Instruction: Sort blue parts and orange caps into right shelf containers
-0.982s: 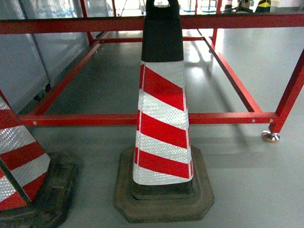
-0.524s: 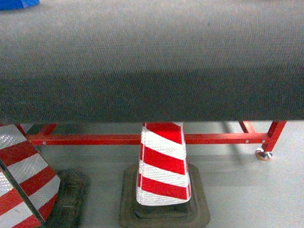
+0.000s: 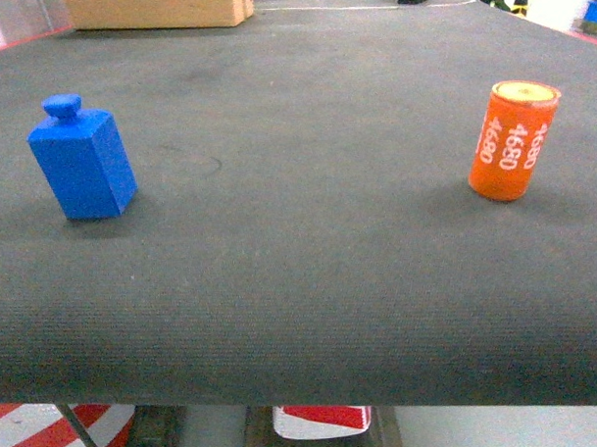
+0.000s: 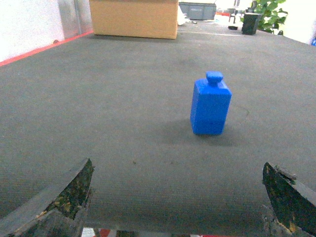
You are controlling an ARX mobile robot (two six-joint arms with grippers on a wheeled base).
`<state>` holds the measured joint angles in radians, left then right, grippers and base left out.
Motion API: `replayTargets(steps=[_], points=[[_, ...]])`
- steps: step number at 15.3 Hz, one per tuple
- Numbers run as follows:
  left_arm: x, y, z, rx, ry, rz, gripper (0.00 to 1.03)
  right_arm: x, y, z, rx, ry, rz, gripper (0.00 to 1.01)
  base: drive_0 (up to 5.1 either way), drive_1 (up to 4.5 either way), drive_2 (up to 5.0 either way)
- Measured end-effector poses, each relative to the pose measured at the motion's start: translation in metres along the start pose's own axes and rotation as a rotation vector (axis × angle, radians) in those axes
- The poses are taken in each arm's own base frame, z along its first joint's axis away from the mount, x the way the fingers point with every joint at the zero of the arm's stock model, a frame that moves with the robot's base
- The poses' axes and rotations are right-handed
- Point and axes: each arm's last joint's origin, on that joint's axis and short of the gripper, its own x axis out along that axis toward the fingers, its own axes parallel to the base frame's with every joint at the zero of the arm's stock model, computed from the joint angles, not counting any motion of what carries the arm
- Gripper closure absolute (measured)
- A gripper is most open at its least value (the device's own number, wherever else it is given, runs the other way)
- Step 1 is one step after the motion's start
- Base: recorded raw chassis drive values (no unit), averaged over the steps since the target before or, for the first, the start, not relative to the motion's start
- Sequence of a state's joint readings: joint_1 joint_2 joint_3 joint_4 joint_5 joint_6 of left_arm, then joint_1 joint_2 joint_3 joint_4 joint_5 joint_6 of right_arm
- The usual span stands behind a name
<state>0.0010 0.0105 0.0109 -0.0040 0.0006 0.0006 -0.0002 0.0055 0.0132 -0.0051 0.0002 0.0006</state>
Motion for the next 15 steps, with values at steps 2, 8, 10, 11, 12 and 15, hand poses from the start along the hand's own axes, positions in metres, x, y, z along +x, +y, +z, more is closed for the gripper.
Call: replayTargets(steps=[2, 8, 10, 11, 12, 15], points=[[0.0000, 0.0000, -0.0001, 0.000, 0.001, 0.000, 0.05, 0.0000, 0.0000, 0.0000, 0.000, 0.000, 0.000, 0.03, 0.0, 0.00, 0.0], [0.0000, 0.0000, -0.0004, 0.000, 0.004, 0.000, 0.05, 0.0000, 0.0000, -0.0003, 0.000, 0.003, 0.000, 0.03, 0.0, 0.00, 0.0], [0.0000, 0.0000, 0.0000, 0.000, 0.000, 0.001, 0.05, 0.0000, 0.0000, 0.0001, 0.000, -0.001, 0.000, 0.03, 0.0, 0.00, 0.0], [0.0000, 0.0000, 0.0000, 0.000, 0.000, 0.001, 0.05, 0.0000, 0.0000, 0.0001, 0.000, -0.001, 0.000, 0.03, 0.0, 0.00, 0.0], [0.0000, 0.0000, 0.0000, 0.000, 0.000, 0.000, 0.05, 0.0000, 0.0000, 0.0001, 0.000, -0.001, 0.000, 0.03, 0.0, 0.00, 0.0], [0.0000, 0.0000, 0.0000, 0.000, 0.000, 0.000, 0.05, 0.0000, 0.0000, 0.0001, 0.000, -0.001, 0.000, 0.03, 0.0, 0.00, 0.0]])
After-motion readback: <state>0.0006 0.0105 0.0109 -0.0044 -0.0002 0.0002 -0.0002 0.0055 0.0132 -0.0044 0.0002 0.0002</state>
